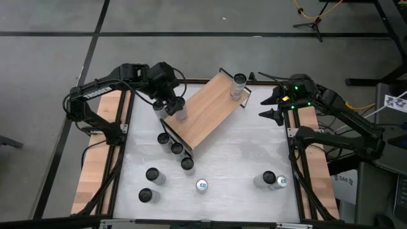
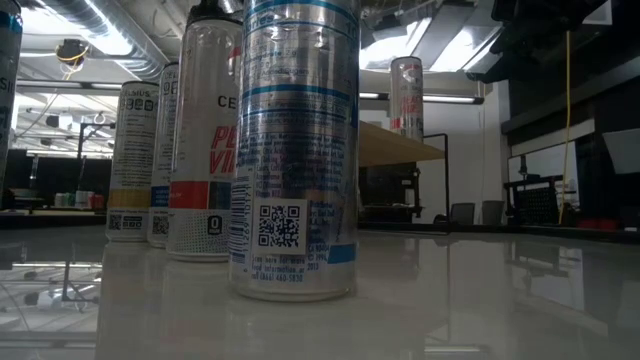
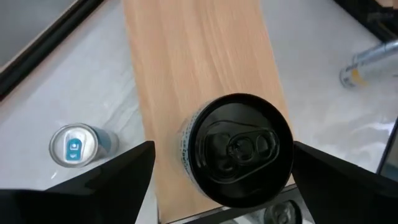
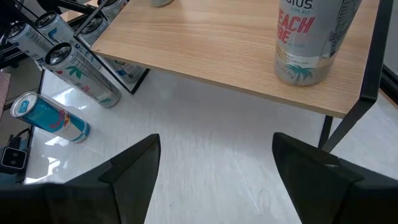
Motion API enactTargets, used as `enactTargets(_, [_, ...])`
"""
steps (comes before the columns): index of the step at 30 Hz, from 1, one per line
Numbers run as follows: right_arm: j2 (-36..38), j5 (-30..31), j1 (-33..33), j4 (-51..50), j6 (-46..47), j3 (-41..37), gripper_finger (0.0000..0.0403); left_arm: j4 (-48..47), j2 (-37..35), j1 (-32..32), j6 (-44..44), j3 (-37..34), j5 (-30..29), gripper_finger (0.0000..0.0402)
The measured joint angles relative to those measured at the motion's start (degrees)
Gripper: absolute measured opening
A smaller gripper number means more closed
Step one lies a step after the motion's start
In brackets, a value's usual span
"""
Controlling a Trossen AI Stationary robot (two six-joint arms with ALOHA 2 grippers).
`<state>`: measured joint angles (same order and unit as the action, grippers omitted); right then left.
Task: Place canned beverage on shelf
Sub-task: Put the white-pink soda can on the shelf aligned with the other white-pink soda can
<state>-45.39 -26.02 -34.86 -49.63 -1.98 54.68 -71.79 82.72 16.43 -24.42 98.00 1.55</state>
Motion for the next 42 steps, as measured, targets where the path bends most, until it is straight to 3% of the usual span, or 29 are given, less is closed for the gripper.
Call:
enactTargets(11, [0.0, 0.0, 0.0, 0.0, 0.0, 0.0, 0.0305, 3.1, 0.0, -0.9, -4.0, 0.0, -0.4, 0.0355])
enactTargets(28, [0.0, 0.0, 0.0, 0.0, 0.0, 0.0, 0.0305, 3.1, 0.0, -5.8, -2.0, 0.0, -11.9, 0.0355])
enactTargets(42, [0.0, 0.0, 0.0, 0.0, 0.0, 0.0, 0.0305, 3.1, 0.0, -8.4, -2.0, 0.0, -14.7, 0.0355])
